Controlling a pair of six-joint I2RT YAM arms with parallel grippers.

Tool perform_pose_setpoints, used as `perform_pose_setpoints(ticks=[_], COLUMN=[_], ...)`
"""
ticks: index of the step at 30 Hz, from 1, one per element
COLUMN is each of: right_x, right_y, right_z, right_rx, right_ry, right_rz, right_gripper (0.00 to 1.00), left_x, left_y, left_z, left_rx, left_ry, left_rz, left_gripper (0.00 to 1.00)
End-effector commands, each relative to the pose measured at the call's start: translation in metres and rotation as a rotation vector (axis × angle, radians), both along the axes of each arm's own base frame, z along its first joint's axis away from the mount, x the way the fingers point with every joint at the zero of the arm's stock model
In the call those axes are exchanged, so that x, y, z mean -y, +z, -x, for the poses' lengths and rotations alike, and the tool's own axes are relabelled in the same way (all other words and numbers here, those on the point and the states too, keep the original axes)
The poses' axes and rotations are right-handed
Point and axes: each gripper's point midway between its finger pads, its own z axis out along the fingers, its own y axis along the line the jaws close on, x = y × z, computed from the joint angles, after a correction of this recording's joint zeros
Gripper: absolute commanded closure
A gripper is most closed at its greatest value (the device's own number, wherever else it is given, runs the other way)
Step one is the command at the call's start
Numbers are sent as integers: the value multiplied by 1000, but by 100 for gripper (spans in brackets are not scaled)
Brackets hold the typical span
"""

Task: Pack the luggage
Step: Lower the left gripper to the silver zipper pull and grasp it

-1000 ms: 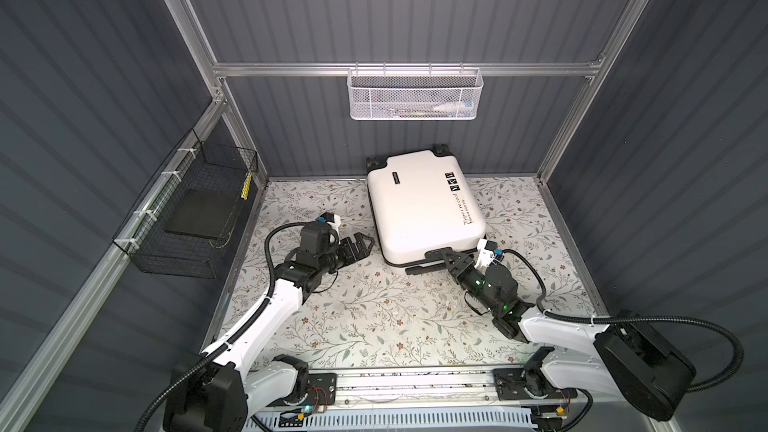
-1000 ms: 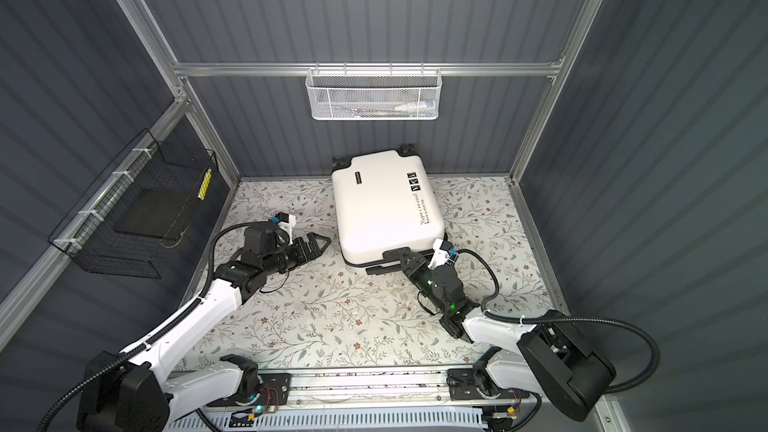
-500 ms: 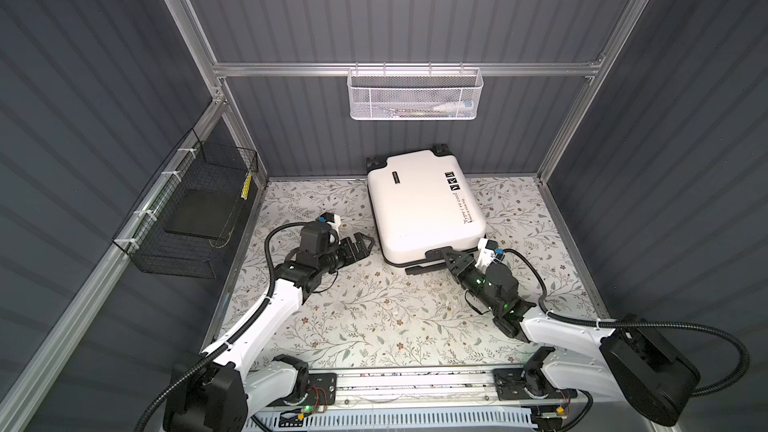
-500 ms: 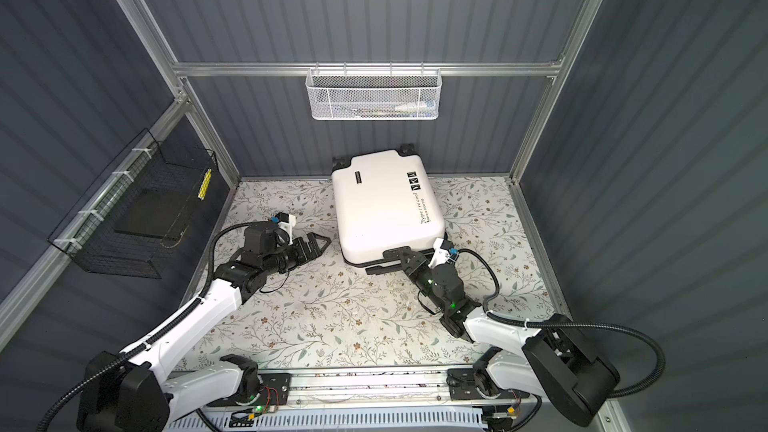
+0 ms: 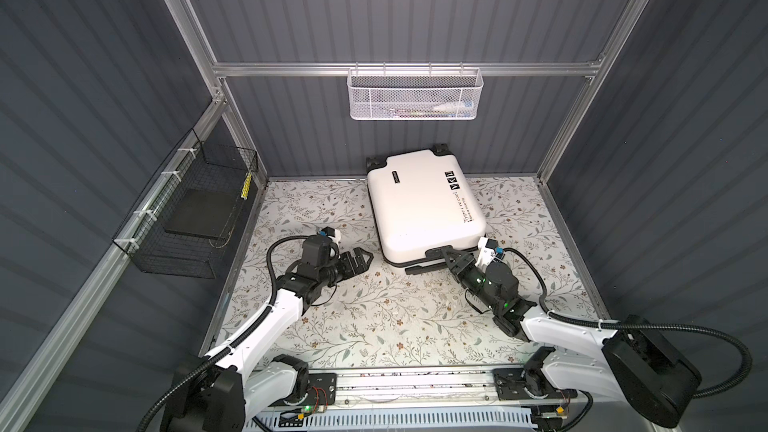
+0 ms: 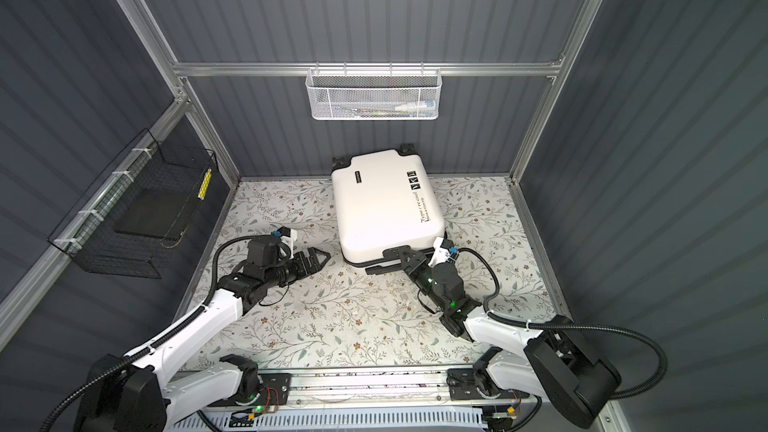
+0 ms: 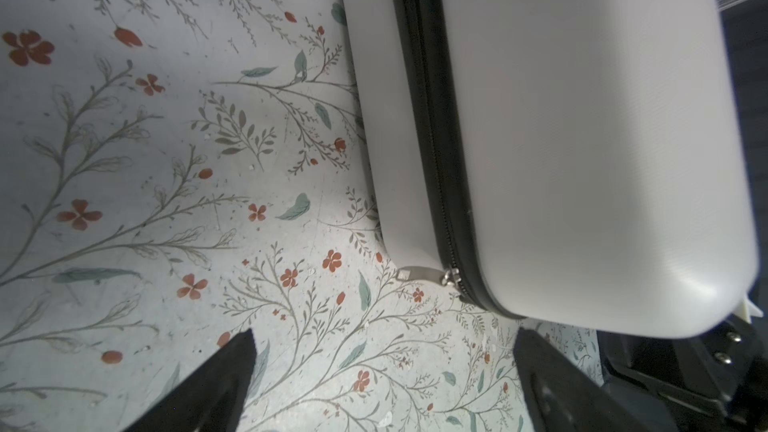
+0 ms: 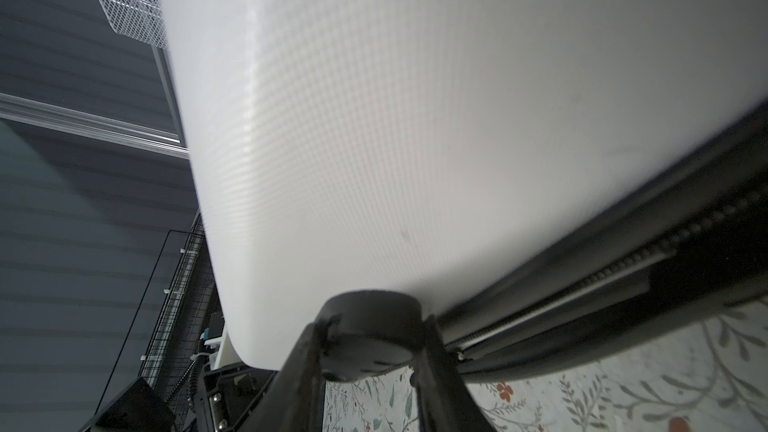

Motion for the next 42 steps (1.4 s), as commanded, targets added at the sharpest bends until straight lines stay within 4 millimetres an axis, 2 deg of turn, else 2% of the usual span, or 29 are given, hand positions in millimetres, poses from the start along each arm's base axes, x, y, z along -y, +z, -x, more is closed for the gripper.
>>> perform_pose_setpoints(ticks=[1,5,9,17,22,29,34,42], right_x=[-5,-5,-5,-10,-10,-10,-11,-11], right_y=[73,74,75,83,81,80,80,80], right_z=[-7,-7,-7,-8,-9,-9,-9,-9], right_rx=[211,213,213,228,222,219,219,217], right_ry=[0,1,4,18,18,17,20,19], right_rz=[-91,-92,-92,-103,-98,-98,-98,-97], right_gripper=[87,87,88,88,89,89,90,91], left_x=[11,25,19,24,30,36,51,61], left_y=[-16,-33,-38,-26,-15,-11,-15,-20], left_z=[9,14,11,17,18,12,8,1], left_rx=[39,111,199,456,580,712,749,787], left_ry=[-63,-108,-82,-163,-218,-257,-328,-350], left_rz=[-61,-144,-149,-119,-123,-158,-145,-129], left_gripper=[0,0,0,3,5,15,33,48])
